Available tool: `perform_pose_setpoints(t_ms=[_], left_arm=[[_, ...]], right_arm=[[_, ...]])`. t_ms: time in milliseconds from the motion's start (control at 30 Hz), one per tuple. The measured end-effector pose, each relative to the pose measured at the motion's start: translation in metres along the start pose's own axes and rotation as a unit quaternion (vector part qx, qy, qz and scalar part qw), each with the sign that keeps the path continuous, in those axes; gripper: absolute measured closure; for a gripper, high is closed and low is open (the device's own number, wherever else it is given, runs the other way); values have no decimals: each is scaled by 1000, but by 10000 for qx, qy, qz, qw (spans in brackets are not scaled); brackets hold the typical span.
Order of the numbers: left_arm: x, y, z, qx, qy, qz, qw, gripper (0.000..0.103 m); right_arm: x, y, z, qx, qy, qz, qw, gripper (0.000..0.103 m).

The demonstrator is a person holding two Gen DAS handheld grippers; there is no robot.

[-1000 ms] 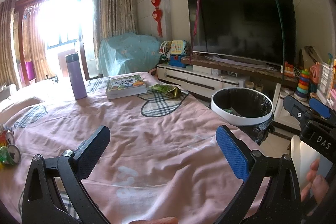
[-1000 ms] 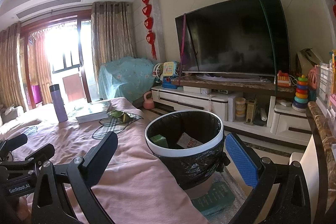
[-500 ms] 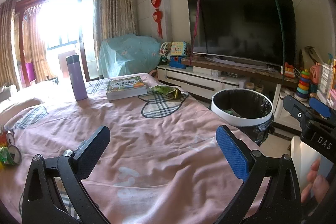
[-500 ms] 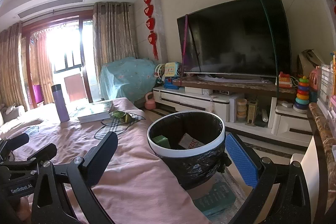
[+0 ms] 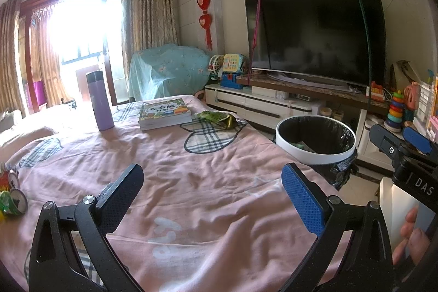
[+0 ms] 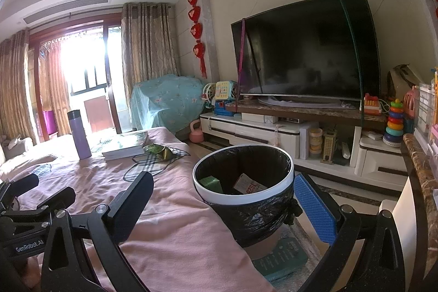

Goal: Collect trash

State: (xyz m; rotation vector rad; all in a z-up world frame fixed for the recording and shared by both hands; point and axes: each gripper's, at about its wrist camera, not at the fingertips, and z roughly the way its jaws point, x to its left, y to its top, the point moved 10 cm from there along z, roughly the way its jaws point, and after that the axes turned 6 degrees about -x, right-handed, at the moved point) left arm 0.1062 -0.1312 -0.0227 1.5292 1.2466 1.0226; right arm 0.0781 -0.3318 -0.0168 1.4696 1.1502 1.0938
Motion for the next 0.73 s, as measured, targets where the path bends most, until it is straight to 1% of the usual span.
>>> perform_pose_setpoints(t_ms=[733], left_arm=[[-3, -6, 6, 90, -83, -13, 9999, 0]], right_arm=[[5, -3, -1, 64, 16, 42, 10000, 0]])
